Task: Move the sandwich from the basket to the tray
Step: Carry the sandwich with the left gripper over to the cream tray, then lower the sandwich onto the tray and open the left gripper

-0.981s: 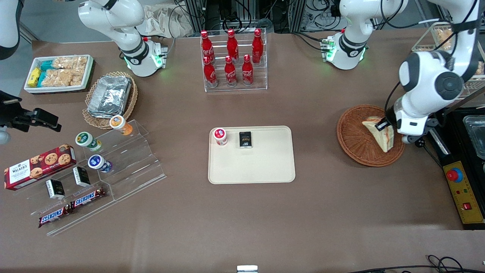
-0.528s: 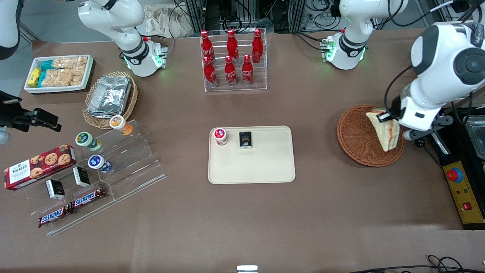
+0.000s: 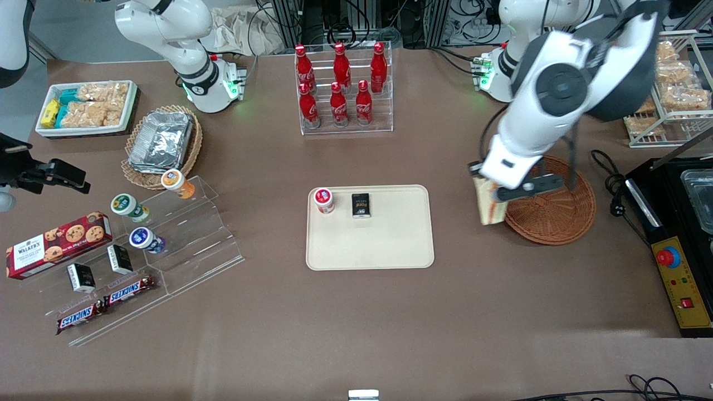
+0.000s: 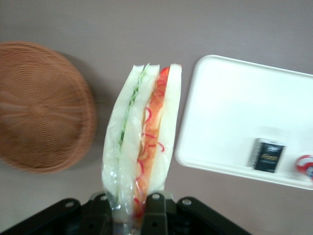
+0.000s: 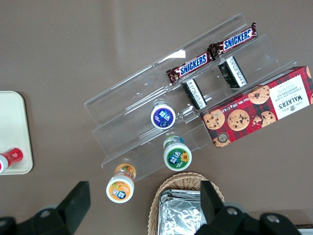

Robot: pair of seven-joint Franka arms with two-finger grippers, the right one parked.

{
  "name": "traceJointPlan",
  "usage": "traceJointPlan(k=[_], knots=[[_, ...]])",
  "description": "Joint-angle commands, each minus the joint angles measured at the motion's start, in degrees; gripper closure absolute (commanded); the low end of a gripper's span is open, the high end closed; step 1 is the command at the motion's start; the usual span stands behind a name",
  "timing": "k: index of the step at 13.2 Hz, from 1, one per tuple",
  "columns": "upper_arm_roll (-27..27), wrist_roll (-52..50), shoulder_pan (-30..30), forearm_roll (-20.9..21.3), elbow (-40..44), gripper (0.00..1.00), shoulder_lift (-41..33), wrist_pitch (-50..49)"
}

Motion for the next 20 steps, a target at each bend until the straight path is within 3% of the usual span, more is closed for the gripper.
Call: traceJointPlan(k=[1, 5, 11, 12, 13, 18, 20], knots=[[-0.56, -6.40, -4.52, 4.65, 2.99, 1.00, 9.22, 6.18], [-0.65, -14.08, -8.06, 14.50, 2.90, 1.00, 19.86, 16.38], [-0.38, -14.61, -10.16, 18.56, 2.99, 1.00, 26.91, 21.85], [-0.38, -14.61, -10.43, 19.35, 2.99, 0.66, 27.26, 21.85], [-0.38, -14.69, -10.43, 20.57, 2.99, 0.01, 27.79, 21.85], [-0.47, -17.67, -9.82, 20.41, 3.95, 0.00, 26.13, 20.54], [-0.47, -19.08, -9.81, 20.06, 8.14, 0.00, 24.02, 15.46]])
